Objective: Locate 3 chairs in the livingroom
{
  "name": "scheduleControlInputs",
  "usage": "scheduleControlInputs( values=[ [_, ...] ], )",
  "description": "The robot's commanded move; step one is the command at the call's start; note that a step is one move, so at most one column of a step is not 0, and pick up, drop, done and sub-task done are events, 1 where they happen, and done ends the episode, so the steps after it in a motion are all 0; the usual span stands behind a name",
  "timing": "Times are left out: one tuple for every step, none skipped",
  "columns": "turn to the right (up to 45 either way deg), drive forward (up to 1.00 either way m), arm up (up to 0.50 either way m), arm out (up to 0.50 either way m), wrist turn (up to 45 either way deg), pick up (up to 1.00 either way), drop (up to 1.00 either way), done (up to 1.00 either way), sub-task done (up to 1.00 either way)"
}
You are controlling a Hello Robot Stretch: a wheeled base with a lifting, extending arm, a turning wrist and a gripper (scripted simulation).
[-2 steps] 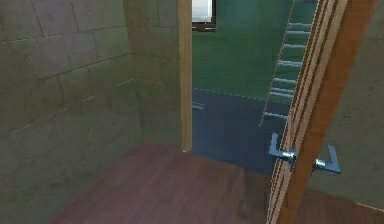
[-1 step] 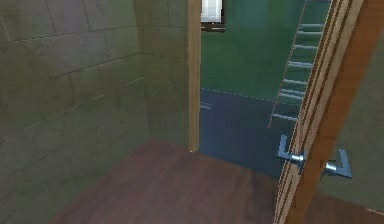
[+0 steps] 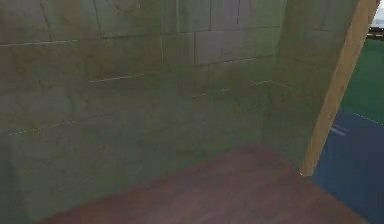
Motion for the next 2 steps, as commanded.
scheduleControlInputs(
  values=[
    [0.0, 0.30, 0.00, 0.00, 0.0, 0.00, 0.00, 0.00, 0.00],
    [45.0, 0.00, 0.00, 0.00, 0.0, 0.00, 0.00, 0.00, 0.00]
  ],
)
